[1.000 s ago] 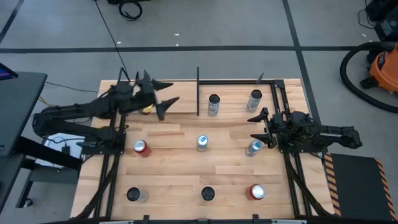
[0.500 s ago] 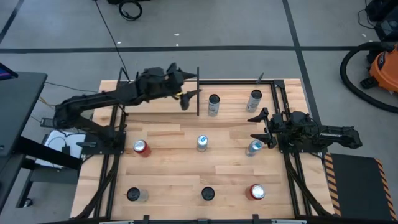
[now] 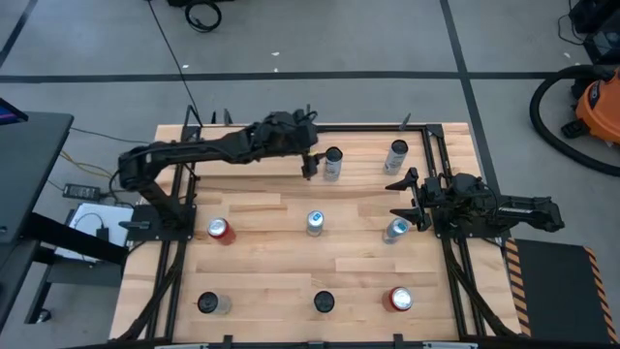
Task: Place canned beverage on shelf
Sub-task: Put the blue-white soda can on the shelf
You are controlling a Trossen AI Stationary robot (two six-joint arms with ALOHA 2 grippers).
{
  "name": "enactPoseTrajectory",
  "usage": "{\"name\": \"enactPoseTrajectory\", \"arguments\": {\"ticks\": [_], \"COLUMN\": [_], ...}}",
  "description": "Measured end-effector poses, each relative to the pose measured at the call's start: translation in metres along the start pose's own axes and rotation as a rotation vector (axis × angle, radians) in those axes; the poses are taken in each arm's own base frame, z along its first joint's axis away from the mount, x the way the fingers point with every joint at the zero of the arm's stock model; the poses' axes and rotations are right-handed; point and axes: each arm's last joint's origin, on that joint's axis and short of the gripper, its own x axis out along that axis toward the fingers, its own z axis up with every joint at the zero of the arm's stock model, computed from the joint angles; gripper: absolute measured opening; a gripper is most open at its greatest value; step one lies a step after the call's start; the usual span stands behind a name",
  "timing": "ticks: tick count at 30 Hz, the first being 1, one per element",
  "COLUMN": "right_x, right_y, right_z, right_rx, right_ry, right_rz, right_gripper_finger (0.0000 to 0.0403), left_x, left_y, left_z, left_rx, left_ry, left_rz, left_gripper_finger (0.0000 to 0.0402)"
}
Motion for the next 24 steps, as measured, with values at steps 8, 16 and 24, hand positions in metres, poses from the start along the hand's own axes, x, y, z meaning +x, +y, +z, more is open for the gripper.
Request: {"name": "enactPoseTrajectory", "arguments": {"ticks": [8,16,24], "right_x": [0.0,0.0,0.0], "right_y": [0.0,0.0,0.0], "right_z": [0.0,0.0,0.0], "right_rx": [0.0,0.0,0.0], "right_ry": [0.0,-0.001,-0.001], "right_rz": [0.0,0.0,0.0], "right_gripper_finger": [0.0361,0.0361,0.0361], "left_x": [0.025,0.032,0.05], "left_y": [-0.002,0.001,0.003], "left_z": [-0.009,-0.012,-0.032], "left_rx": [0.033,-0.042,-0.105], "left_ry": [0.04,0.042,0.097], "left_rz": [-0.016,-0.055,-0.063], "left_gripper_finger": [0.0317,0.0317,0.0317]}}
